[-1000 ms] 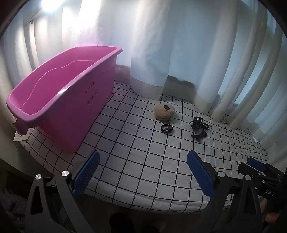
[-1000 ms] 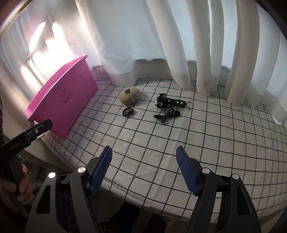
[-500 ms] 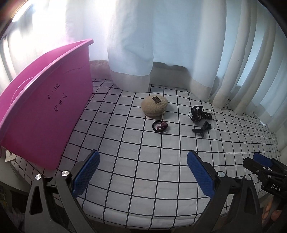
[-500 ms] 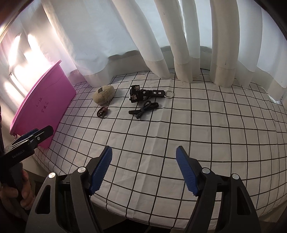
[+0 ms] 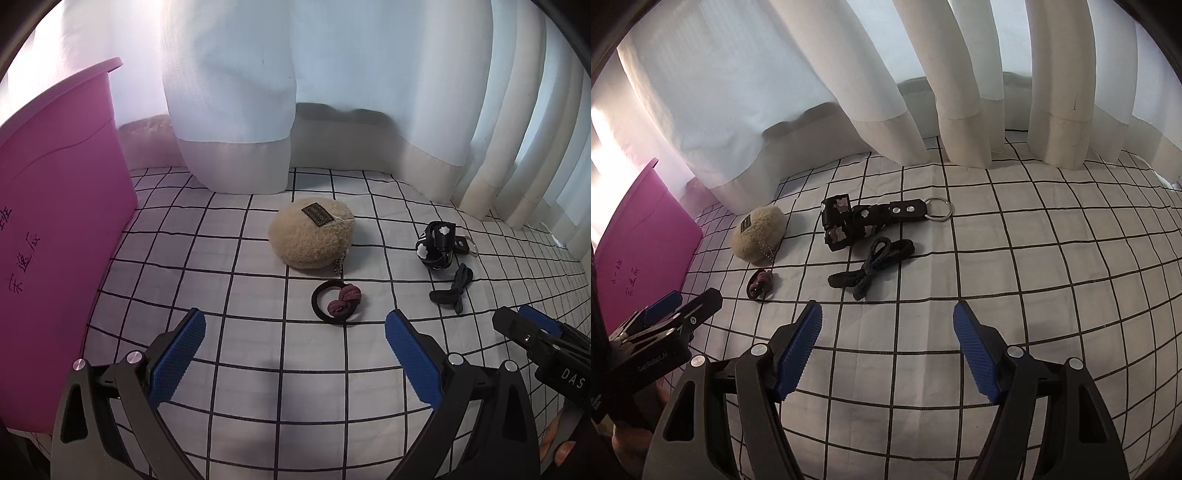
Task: Organize jewelry
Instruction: 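Reach the left tool to the purple-knot hair tie while the right tool reaches the blue bow hair tie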
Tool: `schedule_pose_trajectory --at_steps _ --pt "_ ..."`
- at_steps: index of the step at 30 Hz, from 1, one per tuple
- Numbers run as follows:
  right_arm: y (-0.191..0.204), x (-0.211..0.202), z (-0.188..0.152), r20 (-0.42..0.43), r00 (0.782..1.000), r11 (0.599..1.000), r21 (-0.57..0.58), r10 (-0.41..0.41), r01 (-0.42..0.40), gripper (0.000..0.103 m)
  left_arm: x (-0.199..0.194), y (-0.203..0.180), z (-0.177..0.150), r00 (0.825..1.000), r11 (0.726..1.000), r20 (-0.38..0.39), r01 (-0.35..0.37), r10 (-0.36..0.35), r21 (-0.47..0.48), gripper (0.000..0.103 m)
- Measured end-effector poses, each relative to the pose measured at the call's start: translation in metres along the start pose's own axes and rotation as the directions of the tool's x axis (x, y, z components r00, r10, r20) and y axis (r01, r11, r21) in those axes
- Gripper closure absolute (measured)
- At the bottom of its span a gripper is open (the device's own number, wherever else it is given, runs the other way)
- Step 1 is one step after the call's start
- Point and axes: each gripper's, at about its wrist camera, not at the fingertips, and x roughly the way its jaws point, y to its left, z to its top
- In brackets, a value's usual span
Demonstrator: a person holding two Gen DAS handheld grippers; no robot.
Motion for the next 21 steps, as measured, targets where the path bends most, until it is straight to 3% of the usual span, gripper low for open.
schedule_pose_trajectory --at_steps 9,21 --pt "0.009 0.033 0.003 0.018 0.999 0.998 -0.057 -0.027 0.028 0.033 0.025 -0.006 -0.002 1.000 1.000 0.028 -0.010 0.010 -0.009 0.007" --pt "0.023 0.040 0.007 0.042 0.996 0.989 -0.126 -0.076 0.081 0.033 0.039 -0.007 -0.005 0.999 0.999 0.012 -0.045 0.045 -0.011 0.007"
